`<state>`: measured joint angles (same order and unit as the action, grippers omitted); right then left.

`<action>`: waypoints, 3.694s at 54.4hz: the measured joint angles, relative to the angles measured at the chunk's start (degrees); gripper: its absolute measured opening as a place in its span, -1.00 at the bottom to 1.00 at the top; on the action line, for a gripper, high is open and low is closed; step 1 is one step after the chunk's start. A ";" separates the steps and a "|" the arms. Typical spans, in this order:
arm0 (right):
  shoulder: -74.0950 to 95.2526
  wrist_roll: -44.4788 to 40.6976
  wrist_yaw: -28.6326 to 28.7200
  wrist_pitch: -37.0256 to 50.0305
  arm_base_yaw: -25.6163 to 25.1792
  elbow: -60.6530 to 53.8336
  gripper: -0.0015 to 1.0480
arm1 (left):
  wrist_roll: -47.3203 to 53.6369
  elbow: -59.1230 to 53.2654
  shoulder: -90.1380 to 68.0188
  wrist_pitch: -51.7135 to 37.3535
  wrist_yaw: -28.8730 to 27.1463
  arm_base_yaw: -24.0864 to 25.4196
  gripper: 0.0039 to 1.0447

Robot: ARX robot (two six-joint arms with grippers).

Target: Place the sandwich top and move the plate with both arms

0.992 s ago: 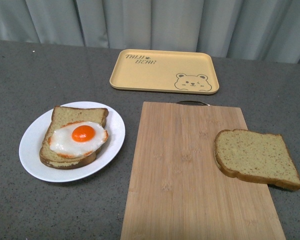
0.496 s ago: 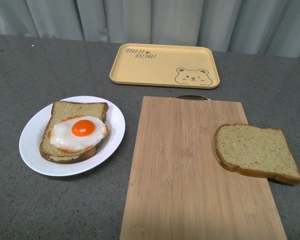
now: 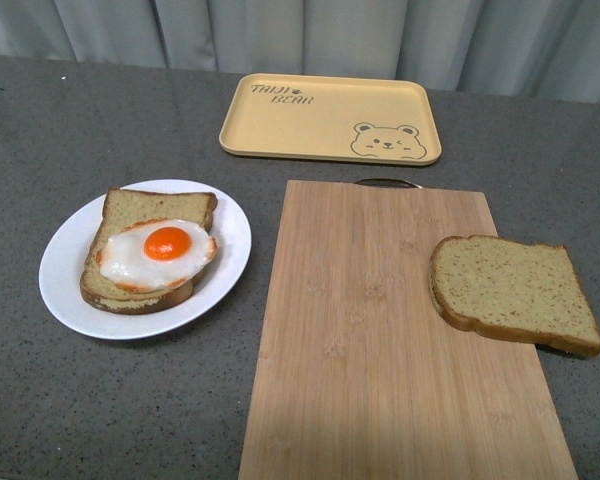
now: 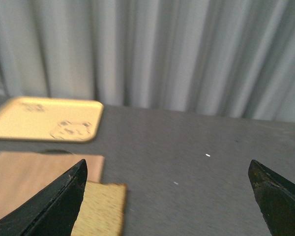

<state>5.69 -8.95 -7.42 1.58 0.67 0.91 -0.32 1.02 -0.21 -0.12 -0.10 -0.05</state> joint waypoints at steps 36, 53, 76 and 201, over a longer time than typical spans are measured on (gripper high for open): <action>80.98 5.25 31.28 8.76 -16.87 27.61 0.82 | 0.00 0.00 0.00 0.00 0.09 0.00 0.88; 100.41 8.98 40.33 1.44 -17.03 39.41 0.82 | 0.02 0.00 0.00 0.00 0.09 0.00 0.88; 112.96 13.42 46.47 1.36 -14.45 46.71 0.82 | 0.00 0.00 0.00 0.00 0.09 0.00 0.88; 132.58 42.53 53.70 5.35 27.98 84.11 -0.50 | 0.02 0.00 0.00 0.00 0.09 0.00 0.88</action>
<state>138.28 33.58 46.28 6.94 28.64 85.01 -0.30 1.02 -0.21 -0.12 -0.01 -0.05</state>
